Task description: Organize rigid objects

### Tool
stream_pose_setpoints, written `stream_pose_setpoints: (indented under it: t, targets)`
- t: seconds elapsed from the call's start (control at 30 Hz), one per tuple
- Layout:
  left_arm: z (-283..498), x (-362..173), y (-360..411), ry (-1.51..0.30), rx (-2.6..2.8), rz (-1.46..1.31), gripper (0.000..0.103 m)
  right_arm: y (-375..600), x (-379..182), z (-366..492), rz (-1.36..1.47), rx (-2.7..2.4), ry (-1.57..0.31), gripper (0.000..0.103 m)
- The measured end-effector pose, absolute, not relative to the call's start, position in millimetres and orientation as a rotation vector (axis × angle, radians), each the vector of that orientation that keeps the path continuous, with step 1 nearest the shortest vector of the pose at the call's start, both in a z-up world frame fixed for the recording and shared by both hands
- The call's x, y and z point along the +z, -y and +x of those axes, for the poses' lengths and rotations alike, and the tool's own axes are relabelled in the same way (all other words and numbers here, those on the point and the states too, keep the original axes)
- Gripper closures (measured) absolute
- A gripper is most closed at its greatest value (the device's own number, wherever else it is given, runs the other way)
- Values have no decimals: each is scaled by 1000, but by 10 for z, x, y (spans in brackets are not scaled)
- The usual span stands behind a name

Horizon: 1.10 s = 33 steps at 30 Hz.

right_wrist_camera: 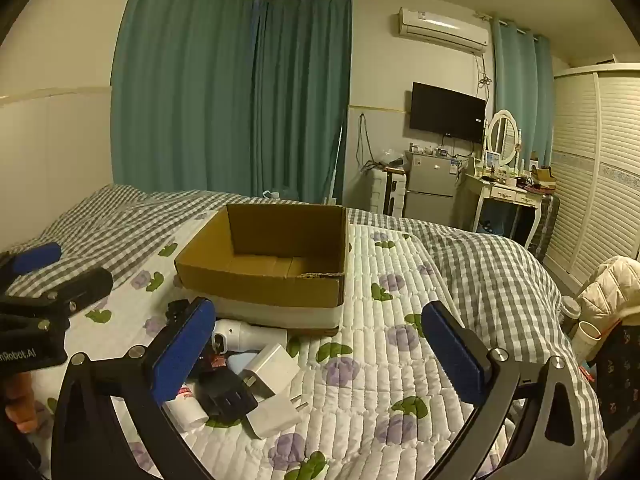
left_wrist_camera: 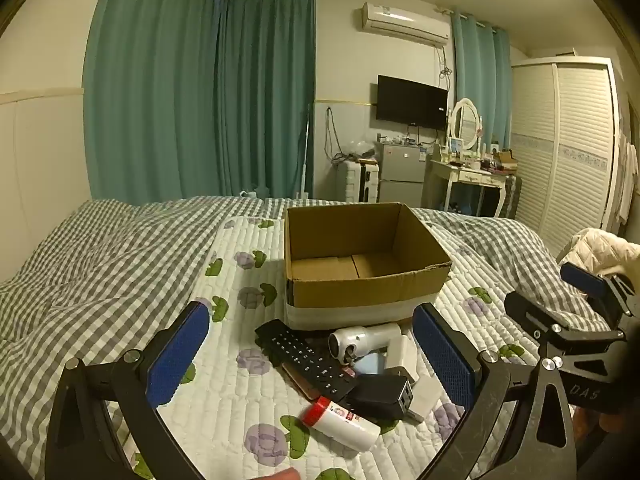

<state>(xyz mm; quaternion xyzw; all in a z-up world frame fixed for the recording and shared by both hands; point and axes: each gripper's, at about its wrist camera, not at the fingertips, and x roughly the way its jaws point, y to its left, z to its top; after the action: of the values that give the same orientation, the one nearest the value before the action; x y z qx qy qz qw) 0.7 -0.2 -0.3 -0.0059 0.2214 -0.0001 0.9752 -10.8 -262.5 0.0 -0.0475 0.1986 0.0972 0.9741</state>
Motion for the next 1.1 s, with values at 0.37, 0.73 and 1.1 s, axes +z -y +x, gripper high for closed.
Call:
stream_pose_setpoints:
  t: [0.37,0.73,1.1]
  targets:
    - [19,-34,-130,-442,6,-26,0,2618,-54,-98,-108,192,-405,0]
    - [6,-48,-33,-430,23,-2,0,2614,-110,-50,-111,190,-429,0]
    - [7,-47,-27,-433,26,0,0,2616,-130,-52,-109,190,-432,0]
